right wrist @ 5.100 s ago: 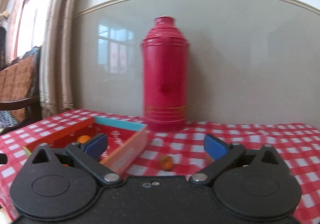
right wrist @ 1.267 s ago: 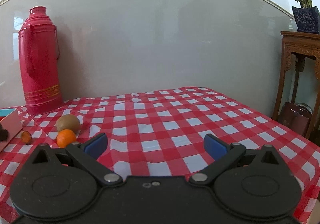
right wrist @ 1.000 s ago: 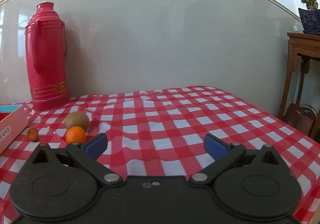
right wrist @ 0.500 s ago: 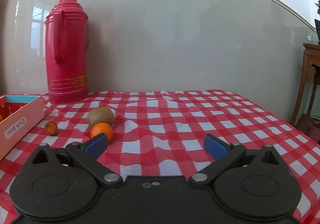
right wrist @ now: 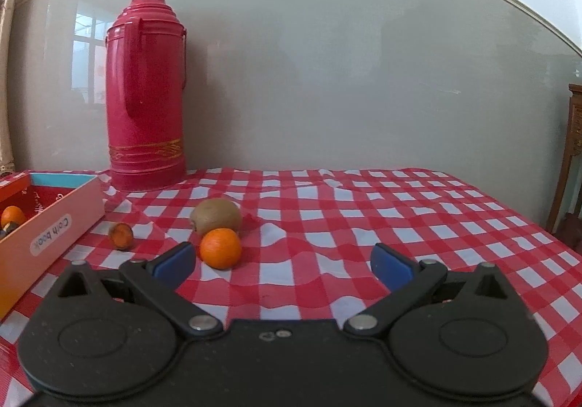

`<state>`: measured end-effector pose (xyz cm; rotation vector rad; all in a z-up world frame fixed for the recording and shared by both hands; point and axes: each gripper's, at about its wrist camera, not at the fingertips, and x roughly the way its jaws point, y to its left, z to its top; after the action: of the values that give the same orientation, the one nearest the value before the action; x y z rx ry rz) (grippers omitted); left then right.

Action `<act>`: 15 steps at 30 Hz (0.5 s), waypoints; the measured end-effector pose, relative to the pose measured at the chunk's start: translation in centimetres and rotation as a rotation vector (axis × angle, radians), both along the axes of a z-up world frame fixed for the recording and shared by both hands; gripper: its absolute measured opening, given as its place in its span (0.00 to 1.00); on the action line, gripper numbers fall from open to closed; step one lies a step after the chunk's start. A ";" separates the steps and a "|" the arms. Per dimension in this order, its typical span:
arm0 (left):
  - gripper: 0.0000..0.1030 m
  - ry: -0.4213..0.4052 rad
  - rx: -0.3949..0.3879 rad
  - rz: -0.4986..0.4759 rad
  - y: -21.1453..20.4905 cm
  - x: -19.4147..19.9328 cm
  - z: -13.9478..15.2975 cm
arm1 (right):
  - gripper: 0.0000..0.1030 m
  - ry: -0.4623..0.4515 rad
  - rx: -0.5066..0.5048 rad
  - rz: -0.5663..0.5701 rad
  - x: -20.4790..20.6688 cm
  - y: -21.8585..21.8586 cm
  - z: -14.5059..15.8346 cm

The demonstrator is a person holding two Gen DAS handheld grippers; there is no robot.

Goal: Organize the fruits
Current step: 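Carry the dark fruit with the left gripper into the box and release, then withdraw the open left gripper from the box while the right gripper approaches the orange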

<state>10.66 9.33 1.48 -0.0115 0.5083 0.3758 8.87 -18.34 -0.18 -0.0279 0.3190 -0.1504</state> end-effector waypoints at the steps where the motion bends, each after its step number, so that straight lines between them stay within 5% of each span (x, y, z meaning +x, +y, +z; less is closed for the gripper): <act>1: 0.86 -0.002 0.007 -0.003 -0.1 -0.3 0.1 | 0.94 -0.001 0.002 0.005 0.0 0.1 0.0; 15: 0.86 -0.021 -0.009 -0.021 0.6 -4.8 0.9 | 0.94 0.004 -0.001 0.071 0.3 2.4 -0.2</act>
<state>5.86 9.89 2.38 -0.0193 0.4895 0.3529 9.20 -15.94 -0.34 -0.0400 0.3217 -0.0804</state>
